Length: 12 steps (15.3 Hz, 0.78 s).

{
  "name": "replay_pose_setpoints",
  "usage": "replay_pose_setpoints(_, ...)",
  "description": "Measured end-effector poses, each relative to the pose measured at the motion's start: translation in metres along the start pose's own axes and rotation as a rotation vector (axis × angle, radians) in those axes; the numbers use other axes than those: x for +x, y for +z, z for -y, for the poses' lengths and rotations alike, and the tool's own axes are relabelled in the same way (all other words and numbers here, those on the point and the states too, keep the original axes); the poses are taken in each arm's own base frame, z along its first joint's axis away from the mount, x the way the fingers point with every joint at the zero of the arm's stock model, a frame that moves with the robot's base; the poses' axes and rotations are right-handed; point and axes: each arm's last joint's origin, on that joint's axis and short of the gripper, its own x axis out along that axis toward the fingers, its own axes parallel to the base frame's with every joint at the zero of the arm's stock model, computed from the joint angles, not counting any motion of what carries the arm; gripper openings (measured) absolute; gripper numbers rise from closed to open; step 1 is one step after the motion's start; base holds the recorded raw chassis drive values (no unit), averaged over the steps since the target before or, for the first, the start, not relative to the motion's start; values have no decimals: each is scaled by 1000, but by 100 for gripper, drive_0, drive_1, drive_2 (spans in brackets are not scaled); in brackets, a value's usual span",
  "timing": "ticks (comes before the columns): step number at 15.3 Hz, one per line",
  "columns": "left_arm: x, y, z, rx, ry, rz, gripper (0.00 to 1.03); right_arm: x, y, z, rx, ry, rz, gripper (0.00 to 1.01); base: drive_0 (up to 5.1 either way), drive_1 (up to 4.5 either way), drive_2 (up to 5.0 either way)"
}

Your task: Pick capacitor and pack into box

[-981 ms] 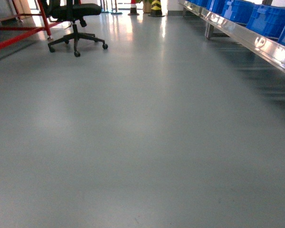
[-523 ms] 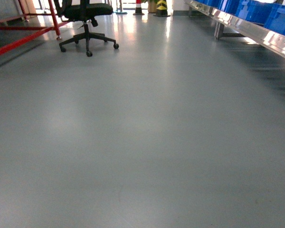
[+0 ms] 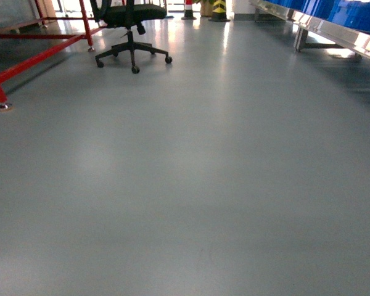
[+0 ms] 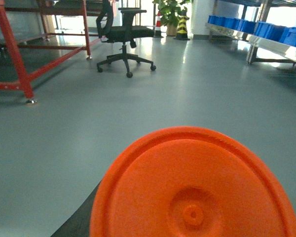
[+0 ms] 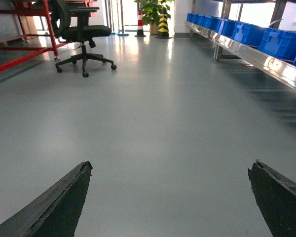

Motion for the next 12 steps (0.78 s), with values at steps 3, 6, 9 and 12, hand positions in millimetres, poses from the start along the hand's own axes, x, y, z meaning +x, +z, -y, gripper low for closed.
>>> replay_pose_setpoints(3, 0, 0, 0, 0, 0, -2, 44, 0, 0, 0, 0, 0, 3, 98, -499, 247, 247)
replay_pose_setpoints(6, 0, 0, 0, 0, -2, -1, 44, 0, 0, 0, 0, 0, 4, 98, -499, 247, 247)
replay_pose_setpoints(9, 0, 0, 0, 0, -2, 1, 44, 0, 0, 0, 0, 0, 1, 98, -499, 247, 247)
replay_pose_setpoints(12, 0, 0, 0, 0, -2, -2, 44, 0, 0, 0, 0, 0, 2, 98, -499, 247, 247)
